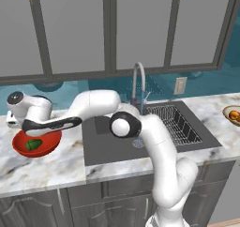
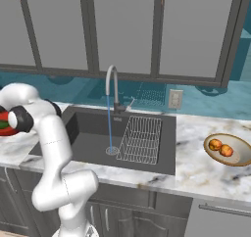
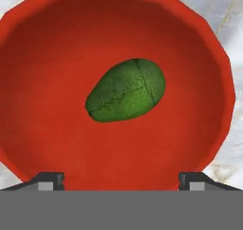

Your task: Pick the peachs from the sink and place them in one bowl. Place the avocado in the other bowl. Then turn off the sink faucet.

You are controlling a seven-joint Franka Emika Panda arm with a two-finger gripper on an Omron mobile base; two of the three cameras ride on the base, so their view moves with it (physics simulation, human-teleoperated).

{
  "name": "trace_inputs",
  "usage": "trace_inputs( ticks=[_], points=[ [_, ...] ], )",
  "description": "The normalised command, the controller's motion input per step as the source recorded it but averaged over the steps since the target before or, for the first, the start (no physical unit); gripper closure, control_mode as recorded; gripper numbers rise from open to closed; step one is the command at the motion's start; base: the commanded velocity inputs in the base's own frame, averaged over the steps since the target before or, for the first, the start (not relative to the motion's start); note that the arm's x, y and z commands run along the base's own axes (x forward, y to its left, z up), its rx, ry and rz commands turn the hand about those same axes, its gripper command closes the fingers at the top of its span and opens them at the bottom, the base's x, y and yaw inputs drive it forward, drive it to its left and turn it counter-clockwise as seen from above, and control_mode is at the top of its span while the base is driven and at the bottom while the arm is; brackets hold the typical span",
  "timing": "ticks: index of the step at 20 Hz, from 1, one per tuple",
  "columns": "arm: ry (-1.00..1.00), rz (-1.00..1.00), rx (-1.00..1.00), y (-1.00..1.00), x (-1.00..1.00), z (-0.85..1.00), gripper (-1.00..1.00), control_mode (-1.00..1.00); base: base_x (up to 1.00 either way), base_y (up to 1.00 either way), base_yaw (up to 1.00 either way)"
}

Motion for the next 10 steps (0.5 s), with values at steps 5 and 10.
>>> trace_inputs(
  ticks=[5, 10],
  points=[
    [0.08, -0.08, 0.00, -0.48, 0.11, 0.20, -1.00, -1.00, 0.00, 0.00, 0.00],
    [0.01, -0.05, 0.00, -1.00, -0.04, 0.15, -1.00, -1.00, 0.00, 0.00, 0.00]
  ],
)
